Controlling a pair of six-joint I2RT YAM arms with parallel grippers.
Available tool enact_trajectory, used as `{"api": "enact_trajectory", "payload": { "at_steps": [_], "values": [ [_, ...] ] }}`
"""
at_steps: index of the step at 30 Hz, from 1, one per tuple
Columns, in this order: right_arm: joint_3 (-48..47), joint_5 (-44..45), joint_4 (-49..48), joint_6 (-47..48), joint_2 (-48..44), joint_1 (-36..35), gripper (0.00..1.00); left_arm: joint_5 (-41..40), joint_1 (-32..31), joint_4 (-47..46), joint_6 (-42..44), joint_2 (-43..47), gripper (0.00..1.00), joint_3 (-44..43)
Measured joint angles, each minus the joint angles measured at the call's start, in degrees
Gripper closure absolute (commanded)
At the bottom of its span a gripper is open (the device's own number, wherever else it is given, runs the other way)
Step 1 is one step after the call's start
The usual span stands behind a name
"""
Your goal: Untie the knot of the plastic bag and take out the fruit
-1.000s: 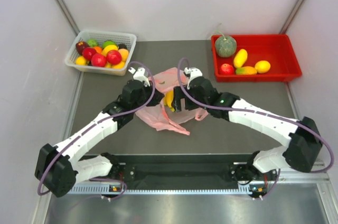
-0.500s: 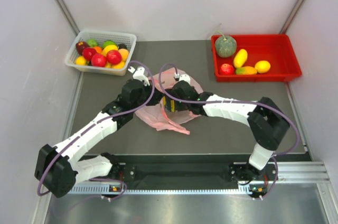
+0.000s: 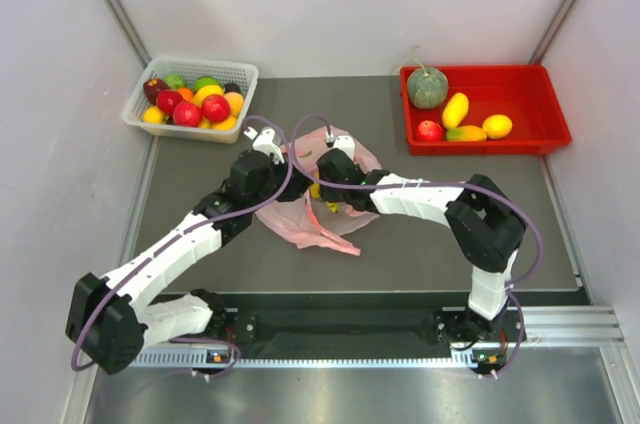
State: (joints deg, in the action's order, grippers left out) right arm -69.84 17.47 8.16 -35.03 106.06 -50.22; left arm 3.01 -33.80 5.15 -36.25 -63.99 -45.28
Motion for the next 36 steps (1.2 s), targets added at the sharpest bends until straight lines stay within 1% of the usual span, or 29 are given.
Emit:
{"api": "enact_trajectory", "payload": {
  "at_steps": [5, 8, 11, 14, 19, 25, 30, 34, 36],
  "values": [
    [2.4, 0.5, 0.3, 1.9, -2.1, 0.1, 0.99, 0.6, 0.0, -0.4, -0.3, 0.0, 1.00, 0.3],
    [4.7, 0.2, 2.1, 3.6, -5.5, 0.2, 1.00, 0.7, 0.0, -0.7, -0.6, 0.0, 1.00, 0.5],
    [6.6, -3.4, 3.9, 5.9, -10.1, 0.8, 1.00, 0.7, 0.0, -0.9, -0.7, 0.0, 1.00, 0.6],
    [8.1, -10.5, 5.3, 8.4, -15.5, 2.5, 1.00, 0.7, 0.0, -1.0, -0.8, 0.0, 1.00, 0.6],
    [9.5, -26.5, 7.6, 12.1, -24.2, 6.9, 1.00, 0.7, 0.0, -1.6, -1.1, -0.3, 1.00, 0.6],
    [9.6, -47.6, 15.6, 19.0, -29.3, 11.8, 1.00, 0.6, 0.0, -1.8, -1.1, -1.2, 1.00, 0.6],
    [10.1, -62.9, 24.4, 27.3, -31.1, 11.6, 1.00, 0.6, 0.0, -1.8, -1.1, -1.7, 1.00, 0.6],
    [11.1, -71.0, 29.1, 33.0, -37.3, 10.7, 1.00, 0.6, 0.0, -1.8, -1.1, -2.8, 1.00, 0.4],
    [11.1, -73.4, 29.9, 35.1, -41.0, 10.2, 1.00, 0.5, 0.0, -1.9, -1.1, -3.1, 1.00, 0.4]
  ]
}}
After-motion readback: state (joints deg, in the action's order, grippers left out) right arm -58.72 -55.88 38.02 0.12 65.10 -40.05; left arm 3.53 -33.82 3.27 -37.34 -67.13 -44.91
